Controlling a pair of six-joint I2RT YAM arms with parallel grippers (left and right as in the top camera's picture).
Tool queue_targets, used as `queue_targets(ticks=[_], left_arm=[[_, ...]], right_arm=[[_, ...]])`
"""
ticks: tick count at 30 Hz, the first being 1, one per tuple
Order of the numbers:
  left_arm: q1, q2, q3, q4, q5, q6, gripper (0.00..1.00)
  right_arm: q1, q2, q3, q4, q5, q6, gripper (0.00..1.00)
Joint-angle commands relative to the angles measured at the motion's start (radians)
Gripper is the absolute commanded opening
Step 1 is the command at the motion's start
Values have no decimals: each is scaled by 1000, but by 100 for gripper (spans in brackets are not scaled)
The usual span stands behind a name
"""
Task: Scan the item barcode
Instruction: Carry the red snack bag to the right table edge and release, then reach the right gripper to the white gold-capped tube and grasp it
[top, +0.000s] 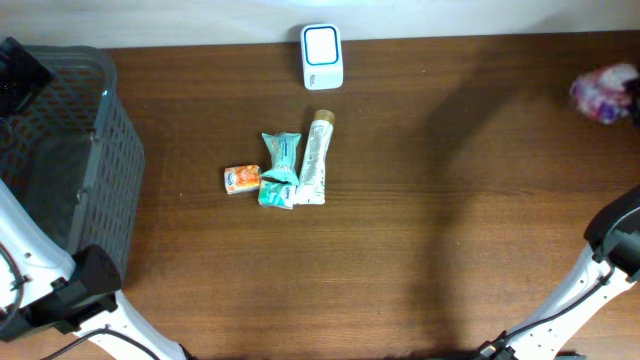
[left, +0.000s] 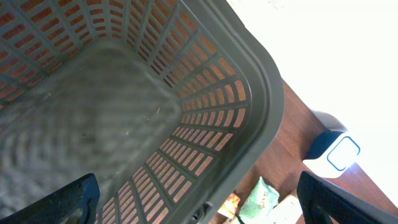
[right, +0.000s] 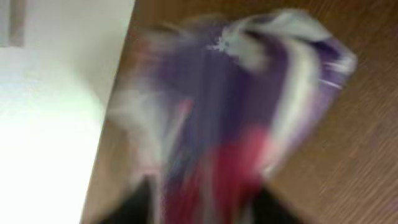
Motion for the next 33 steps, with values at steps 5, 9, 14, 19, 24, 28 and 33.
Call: queue_targets(ticks=[5,9,14,19,24,28,33], left_arm=[[1,-11,10,0,3,-2,99],[1,-11,10,0,3,-2,99],[1,-11,10,0,3,-2,99],[1,-11,10,0,3,-2,99],[1,-11,10,0,3,-2,99],[1,-11,10,0,3,-2,99],[1,-11,10,0,3,-2,99]], right_arm=[[-27,-108,55,-59,-268,-155,99],[71,-172,62,-204,-688,-240,99],[512,-166,33,-529,-223,-585,99],[851,-58,32,-518,-113,-581,99],[1015,70,32,-505,-114,-488,99],[1028,129,25,-434,-122,-465,99],[1037,188,-37,-290,-193,-361,76]])
